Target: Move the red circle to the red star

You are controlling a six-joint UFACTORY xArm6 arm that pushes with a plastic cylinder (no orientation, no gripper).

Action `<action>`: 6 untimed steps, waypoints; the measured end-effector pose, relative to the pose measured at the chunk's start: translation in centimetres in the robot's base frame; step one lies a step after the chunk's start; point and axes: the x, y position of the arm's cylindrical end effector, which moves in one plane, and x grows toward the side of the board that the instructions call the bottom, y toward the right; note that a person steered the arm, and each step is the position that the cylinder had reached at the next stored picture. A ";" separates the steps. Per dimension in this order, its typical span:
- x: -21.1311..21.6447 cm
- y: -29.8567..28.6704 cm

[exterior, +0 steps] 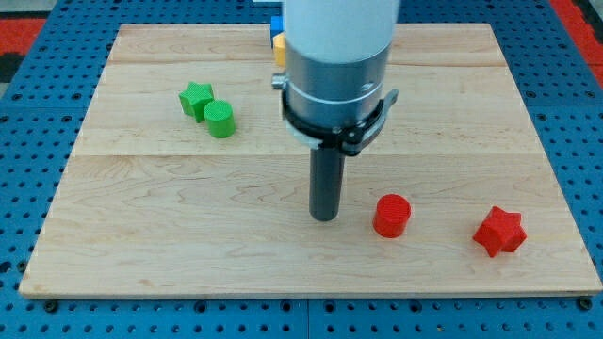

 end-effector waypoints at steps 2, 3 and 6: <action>0.6 9.6; 0.6 9.4; -1.6 15.0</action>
